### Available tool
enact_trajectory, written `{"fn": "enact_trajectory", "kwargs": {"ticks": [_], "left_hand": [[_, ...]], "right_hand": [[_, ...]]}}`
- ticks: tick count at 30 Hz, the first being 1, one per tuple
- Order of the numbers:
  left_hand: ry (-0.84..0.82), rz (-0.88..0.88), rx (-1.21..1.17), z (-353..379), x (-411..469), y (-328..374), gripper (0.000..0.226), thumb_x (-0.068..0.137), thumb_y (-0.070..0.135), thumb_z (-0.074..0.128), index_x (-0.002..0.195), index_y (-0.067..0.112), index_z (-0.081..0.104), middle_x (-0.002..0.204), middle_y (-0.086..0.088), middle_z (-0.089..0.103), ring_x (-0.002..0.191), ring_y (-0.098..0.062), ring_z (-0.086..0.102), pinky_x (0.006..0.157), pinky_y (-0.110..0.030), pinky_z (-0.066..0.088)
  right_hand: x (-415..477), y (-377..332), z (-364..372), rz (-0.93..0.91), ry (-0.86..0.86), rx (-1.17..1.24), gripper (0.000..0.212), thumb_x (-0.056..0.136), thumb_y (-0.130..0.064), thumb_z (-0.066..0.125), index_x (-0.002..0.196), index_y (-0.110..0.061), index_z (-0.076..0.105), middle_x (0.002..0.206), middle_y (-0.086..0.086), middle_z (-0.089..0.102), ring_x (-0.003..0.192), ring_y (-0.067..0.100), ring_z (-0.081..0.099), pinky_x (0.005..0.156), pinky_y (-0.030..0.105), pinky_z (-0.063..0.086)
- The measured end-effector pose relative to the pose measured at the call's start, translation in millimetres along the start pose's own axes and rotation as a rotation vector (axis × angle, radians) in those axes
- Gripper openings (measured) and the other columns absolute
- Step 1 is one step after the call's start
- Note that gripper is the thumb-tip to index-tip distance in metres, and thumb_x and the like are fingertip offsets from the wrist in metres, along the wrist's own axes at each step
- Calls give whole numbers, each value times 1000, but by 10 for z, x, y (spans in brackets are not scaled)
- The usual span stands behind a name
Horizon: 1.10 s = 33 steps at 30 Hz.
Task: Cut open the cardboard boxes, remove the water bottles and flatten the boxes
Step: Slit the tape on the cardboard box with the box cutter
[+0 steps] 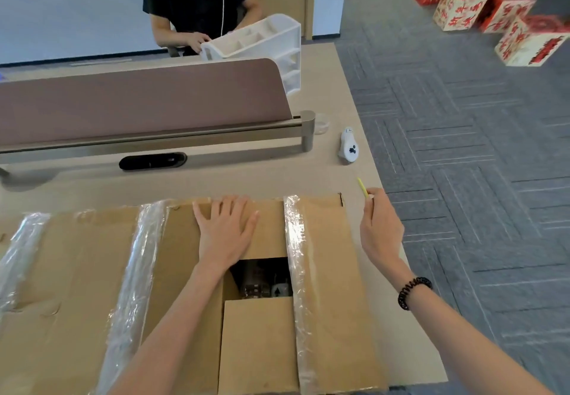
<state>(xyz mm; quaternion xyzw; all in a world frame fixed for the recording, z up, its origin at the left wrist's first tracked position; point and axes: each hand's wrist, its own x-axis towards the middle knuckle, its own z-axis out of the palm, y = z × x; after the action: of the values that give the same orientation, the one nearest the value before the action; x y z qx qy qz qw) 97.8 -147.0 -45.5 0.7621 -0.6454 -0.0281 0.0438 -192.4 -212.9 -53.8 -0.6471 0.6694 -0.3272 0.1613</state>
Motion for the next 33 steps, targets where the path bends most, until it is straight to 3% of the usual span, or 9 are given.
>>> {"fn": "enact_trajectory", "kwargs": {"ticks": [4,7,11,15,19,23,27,30,33], "left_hand": [[28,9,-13,34,15,-13,60,99,60,14,141,28,41,140,2,48,135,-22,38,113,-69,8],[40,11,-19,42,22,-21,58,99,60,16,139,28,43,137,2,49,132,-21,41,113,-69,10],[37,3,-12,46,18,-23,58,99,60,16,139,28,43,136,3,50,131,-21,41,113,-69,10],[36,-5,-7,27,10,-10,57,99,60,17,139,28,43,136,3,50,132,-21,40,114,-67,10],[28,-7,9,45,14,-27,56,99,60,17,139,29,42,135,4,50,131,-21,42,114,-67,12],[43,-7,1,51,10,-22,54,100,59,19,137,29,43,133,4,51,129,-20,43,113,-67,13],[50,-6,-4,42,3,-18,52,100,58,20,136,29,44,132,4,51,128,-20,43,114,-67,13],[42,-11,-12,37,1,-17,53,100,59,19,136,30,44,132,6,50,129,-19,42,114,-66,12],[43,-11,-14,34,-2,-8,54,100,59,18,136,30,45,132,7,50,129,-17,43,114,-66,13]], "right_hand": [[-115,399,145,20,-79,-95,22,101,-14,41,117,-9,55,95,8,63,85,30,55,70,43,44],[-228,643,225,82,-198,-170,20,99,-10,45,116,-7,56,104,11,62,91,31,54,75,44,43],[-346,833,313,109,-307,-309,21,92,-2,49,110,-8,57,106,9,58,90,31,54,72,40,42],[-401,961,411,108,-364,-365,13,89,-7,56,103,-9,55,106,9,52,85,28,50,66,38,43],[-338,958,433,99,-345,-344,22,85,-13,68,103,-8,56,109,9,51,91,28,51,75,40,45],[-103,588,348,106,-146,-75,15,93,-11,55,107,-7,59,114,9,53,96,26,56,79,35,44],[223,-195,205,-29,7,194,15,96,-12,46,105,-11,58,110,0,51,92,14,52,78,32,46],[289,-683,233,-207,-113,183,19,91,-28,55,105,-16,57,109,-3,51,94,14,51,84,35,46],[176,-921,374,-347,-355,7,47,82,-50,62,114,-17,54,115,-4,50,105,14,47,98,30,33]]}}
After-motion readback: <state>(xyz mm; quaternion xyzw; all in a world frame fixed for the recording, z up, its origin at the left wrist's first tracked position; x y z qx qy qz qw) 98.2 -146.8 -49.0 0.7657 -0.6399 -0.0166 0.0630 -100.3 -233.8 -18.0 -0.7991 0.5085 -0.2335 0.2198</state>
